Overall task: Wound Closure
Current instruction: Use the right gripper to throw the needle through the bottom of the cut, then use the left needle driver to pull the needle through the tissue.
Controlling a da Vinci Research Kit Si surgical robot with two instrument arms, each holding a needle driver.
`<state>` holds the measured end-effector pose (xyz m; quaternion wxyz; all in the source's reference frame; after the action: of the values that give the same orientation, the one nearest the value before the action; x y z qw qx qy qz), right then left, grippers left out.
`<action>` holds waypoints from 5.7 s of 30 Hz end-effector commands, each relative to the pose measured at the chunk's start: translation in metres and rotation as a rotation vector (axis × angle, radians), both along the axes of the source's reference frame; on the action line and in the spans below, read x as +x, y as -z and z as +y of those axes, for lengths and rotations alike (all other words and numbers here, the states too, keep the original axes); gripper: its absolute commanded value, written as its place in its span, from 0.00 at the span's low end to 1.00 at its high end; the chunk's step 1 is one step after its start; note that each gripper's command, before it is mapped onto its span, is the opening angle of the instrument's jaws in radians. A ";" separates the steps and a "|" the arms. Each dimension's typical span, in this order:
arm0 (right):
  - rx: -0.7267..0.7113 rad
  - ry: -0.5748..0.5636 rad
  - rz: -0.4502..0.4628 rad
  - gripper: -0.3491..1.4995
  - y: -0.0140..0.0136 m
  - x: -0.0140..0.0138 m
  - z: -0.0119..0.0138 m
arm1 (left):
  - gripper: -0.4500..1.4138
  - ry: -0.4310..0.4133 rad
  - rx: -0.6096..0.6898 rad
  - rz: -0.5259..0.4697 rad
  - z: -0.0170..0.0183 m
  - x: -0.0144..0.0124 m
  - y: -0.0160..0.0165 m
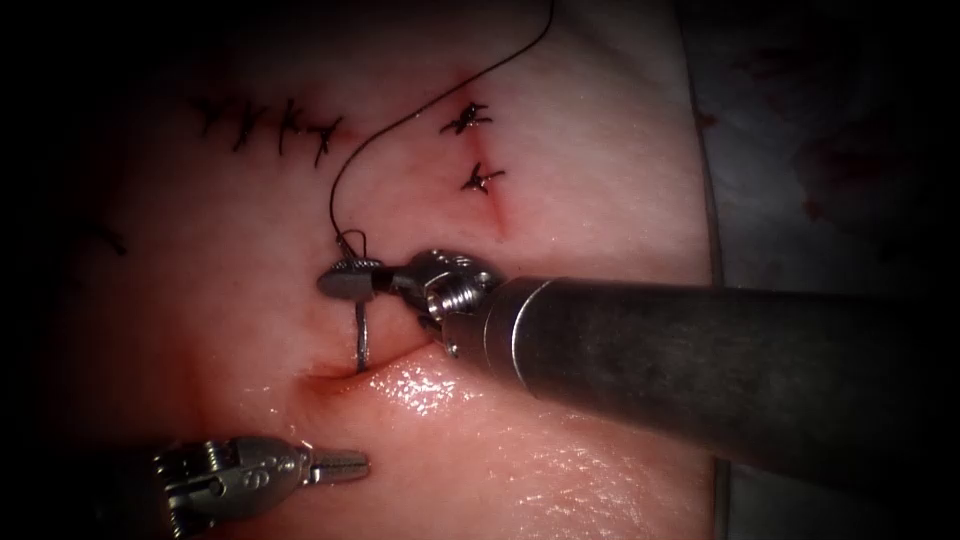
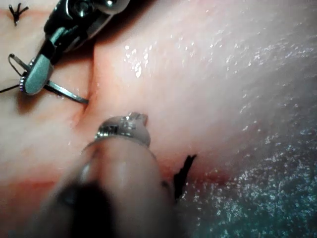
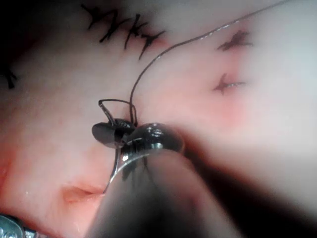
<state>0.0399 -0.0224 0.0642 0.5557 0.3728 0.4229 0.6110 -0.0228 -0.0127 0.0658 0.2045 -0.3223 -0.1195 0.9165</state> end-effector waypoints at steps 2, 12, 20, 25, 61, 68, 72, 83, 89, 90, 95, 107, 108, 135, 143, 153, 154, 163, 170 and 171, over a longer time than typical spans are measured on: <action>0.018 -0.001 0.002 0.00 0.0001 0.0013 0.0000 | 0.08 0.000 0.000 -0.002 0.0000 -0.0005 -0.0007; 0.108 -0.004 -0.006 0.00 0.0011 0.0014 -0.0007 | 0.07 -0.002 0.000 -0.002 0.0001 -0.0003 -0.0008; 0.134 -0.012 -0.053 0.00 0.0016 0.0007 -0.0014 | 0.06 -0.002 0.002 -0.003 0.0003 -0.0003 -0.0007; 0.199 -0.014 -0.026 0.00 0.0026 0.0015 -0.0023 | 0.05 0.000 0.003 -0.002 0.0004 -0.0005 -0.0007; 0.499 0.020 0.169 0.00 0.0049 0.0041 -0.0063 | 0.04 0.000 0.007 -0.001 0.0000 0.0000 0.0002; 0.570 0.003 0.196 0.00 0.0057 0.0044 -0.0073 | 0.04 0.000 0.008 -0.001 0.0000 0.0000 0.0002; 0.605 -0.003 0.226 0.00 0.0067 0.0050 -0.0080 | 0.04 -0.001 0.008 -0.002 0.0000 0.0000 0.0002; 0.729 -0.032 0.275 0.00 0.0082 0.0050 -0.0093 | 0.03 -0.003 0.008 -0.003 -0.0001 0.0003 0.0003; 0.735 -0.047 0.263 0.00 0.0085 0.0044 -0.0097 | 0.03 -0.004 0.009 -0.004 0.0000 0.0004 0.0004; 0.734 -0.051 0.261 0.00 0.0086 0.0043 -0.0098 | 0.02 -0.004 0.009 -0.004 0.0000 0.0004 0.0004; 0.734 -0.050 0.261 0.00 0.0088 0.0041 -0.0100 | 0.01 -0.005 0.012 -0.006 0.0001 0.0005 0.0005; 0.462 -0.097 0.380 0.13 0.0082 0.0024 -0.0053 | 0.03 -0.021 0.008 -0.006 -0.0001 0.0007 0.0013; 0.442 -0.096 0.373 0.13 0.0080 0.0020 -0.0048 | 0.05 -0.020 0.008 -0.009 0.0000 0.0009 0.0014; -0.011 0.075 0.072 0.87 0.0012 -0.0086 0.0005 | 0.55 -0.003 -0.144 -0.320 0.0037 0.0028 0.0009; -0.082 0.089 0.067 0.86 0.0018 -0.0102 0.0017 | 0.44 -0.040 -0.127 -0.415 0.0047 0.0002 0.0004; -0.136 0.065 0.080 0.80 0.0034 -0.0129 0.0026 | 0.33 -0.061 -0.137 -0.449 0.0063 -0.0016 -0.0013; -0.136 0.064 0.083 0.80 0.0036 -0.0131 0.0024 | 0.32 -0.057 -0.134 -0.448 0.0064 -0.0015 -0.0015; -0.188 0.025 0.124 0.81 0.0046 -0.0133 0.0018 | 0.00 0.012 -0.049 -0.462 0.0073 -0.0010 -0.0028; -0.268 0.071 0.118 0.78 0.0050 -0.0130 0.0015 | 0.00 0.211 0.209 -0.566 0.0071 -0.0010 -0.0016; -0.277 0.087 0.115 0.76 0.0051 -0.0129 0.0013 | 0.00 0.230 0.239 -0.575 0.0071 -0.0010 -0.0014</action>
<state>0.0261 -0.0213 0.0586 0.6041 0.3470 0.5169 0.4974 -0.0233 -0.0056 0.0663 0.3129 -0.5511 -0.2550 0.7303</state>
